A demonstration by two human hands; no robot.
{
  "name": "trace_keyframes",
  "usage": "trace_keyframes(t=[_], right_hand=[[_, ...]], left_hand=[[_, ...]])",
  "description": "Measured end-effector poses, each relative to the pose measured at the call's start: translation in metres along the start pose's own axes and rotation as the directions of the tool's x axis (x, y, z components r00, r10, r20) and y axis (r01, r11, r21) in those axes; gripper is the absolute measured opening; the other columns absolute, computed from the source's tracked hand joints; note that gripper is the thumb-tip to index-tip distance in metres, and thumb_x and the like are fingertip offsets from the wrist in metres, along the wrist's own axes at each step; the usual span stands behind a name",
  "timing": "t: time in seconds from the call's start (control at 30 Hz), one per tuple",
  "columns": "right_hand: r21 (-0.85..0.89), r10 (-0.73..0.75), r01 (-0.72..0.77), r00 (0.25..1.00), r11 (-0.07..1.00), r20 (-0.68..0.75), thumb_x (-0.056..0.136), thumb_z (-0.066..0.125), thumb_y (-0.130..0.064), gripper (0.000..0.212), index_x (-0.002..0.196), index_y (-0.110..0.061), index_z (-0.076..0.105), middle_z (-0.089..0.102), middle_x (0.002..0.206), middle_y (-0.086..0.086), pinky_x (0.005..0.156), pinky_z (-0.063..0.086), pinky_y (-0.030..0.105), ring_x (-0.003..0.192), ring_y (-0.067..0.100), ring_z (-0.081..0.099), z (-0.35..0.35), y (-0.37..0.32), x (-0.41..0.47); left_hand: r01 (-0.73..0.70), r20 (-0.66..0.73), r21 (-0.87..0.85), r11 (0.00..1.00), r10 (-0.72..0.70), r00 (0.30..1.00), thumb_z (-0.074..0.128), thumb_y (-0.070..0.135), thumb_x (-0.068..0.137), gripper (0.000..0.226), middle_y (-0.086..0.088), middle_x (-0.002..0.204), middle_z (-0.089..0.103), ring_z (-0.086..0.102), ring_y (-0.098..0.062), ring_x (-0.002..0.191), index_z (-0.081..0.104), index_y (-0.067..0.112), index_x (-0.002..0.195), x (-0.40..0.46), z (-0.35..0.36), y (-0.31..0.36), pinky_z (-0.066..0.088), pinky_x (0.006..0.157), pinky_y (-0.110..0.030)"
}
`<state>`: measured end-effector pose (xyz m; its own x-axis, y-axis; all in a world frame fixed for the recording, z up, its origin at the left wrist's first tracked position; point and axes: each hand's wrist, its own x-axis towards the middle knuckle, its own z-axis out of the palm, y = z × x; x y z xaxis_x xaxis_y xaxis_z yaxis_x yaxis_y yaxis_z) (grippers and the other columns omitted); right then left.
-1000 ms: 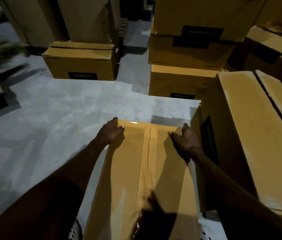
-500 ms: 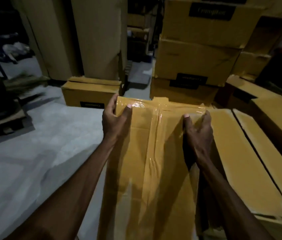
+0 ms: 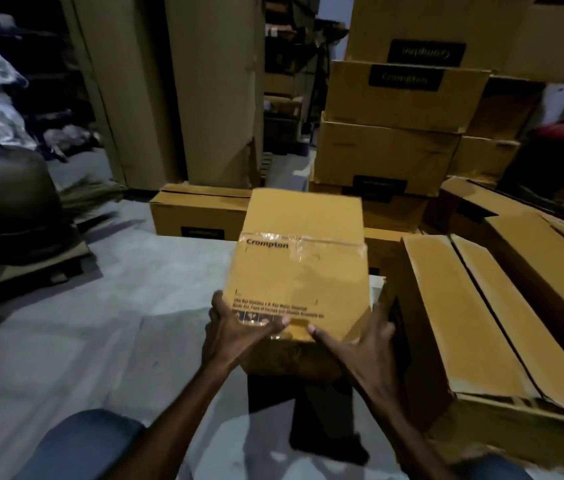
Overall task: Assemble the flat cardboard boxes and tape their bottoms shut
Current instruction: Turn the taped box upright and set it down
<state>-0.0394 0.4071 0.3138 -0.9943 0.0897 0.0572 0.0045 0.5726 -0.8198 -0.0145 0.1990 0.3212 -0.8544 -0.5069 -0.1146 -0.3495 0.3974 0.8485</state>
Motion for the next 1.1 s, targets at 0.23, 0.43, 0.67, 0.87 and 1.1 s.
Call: trace_keyframes(t=[0.23,0.43,0.67,0.87,1.1], right_hand=[[-0.212,0.069,-0.106,0.982,0.972,-0.177,0.044,0.070,-0.088,0.125,0.140,-0.025,0.018,0.025,0.128,0.006,0.084,0.049,0.039,0.122,0.033,0.041,0.024,0.013,-0.019],[-0.144,0.124,-0.156,0.969,0.977,-0.212,0.053,0.054,-0.094,0.111,0.135,-0.021,0.040,0.038,0.125,0.005,0.089,0.048,0.046,0.121,0.028,0.042,0.016,0.030,-0.014],[-0.037,-0.010,0.000,0.967,0.999,-0.256,0.068,0.044,-0.086,0.095,0.133,-0.016,0.044,0.037,0.116,0.003,0.080,0.053,0.041,0.108,0.026,0.049,0.028,0.066,-0.043],[-0.042,-0.097,0.091,0.979,0.995,-0.179,0.086,0.041,-0.069,0.077,0.139,-0.013,0.038,0.036,0.117,0.005,0.084,0.049,0.039,0.108,0.025,0.047,0.037,0.093,-0.084],[-0.163,0.124,-0.079,0.950,0.983,0.287,0.091,0.044,-0.061,0.069,0.145,-0.021,0.027,0.034,0.133,0.009,0.098,0.044,0.040,0.120,0.032,0.049,0.044,0.135,-0.083]], left_hand=[[0.136,-0.144,0.137,0.981,-0.116,0.983,0.074,0.085,0.027,0.136,-0.007,0.135,0.030,0.035,-0.036,0.129,0.017,0.023,0.134,-0.024,0.021,-0.019,0.043,0.097,-0.057],[0.161,-0.118,-0.087,0.983,-0.170,0.978,0.083,0.075,0.032,0.106,-0.004,0.114,0.048,0.055,-0.027,0.105,0.038,0.021,0.110,-0.005,0.005,-0.040,0.052,0.088,-0.043],[-0.086,0.061,-0.271,0.959,0.106,0.992,0.088,0.061,0.051,0.079,0.001,0.110,0.070,0.071,-0.014,0.092,0.057,0.034,0.118,-0.016,-0.002,-0.090,0.061,0.079,-0.039],[-0.031,0.179,-0.268,0.963,0.081,0.980,0.086,0.052,0.062,0.091,0.001,0.128,0.055,0.064,-0.009,0.107,0.036,0.028,0.135,-0.055,-0.015,-0.139,0.058,0.083,-0.029],[0.153,0.241,-0.008,0.988,-0.147,0.959,0.056,0.069,0.067,0.075,-0.006,0.122,0.065,0.066,-0.023,0.101,0.046,0.025,0.126,-0.062,0.010,-0.190,0.055,0.087,-0.040]])
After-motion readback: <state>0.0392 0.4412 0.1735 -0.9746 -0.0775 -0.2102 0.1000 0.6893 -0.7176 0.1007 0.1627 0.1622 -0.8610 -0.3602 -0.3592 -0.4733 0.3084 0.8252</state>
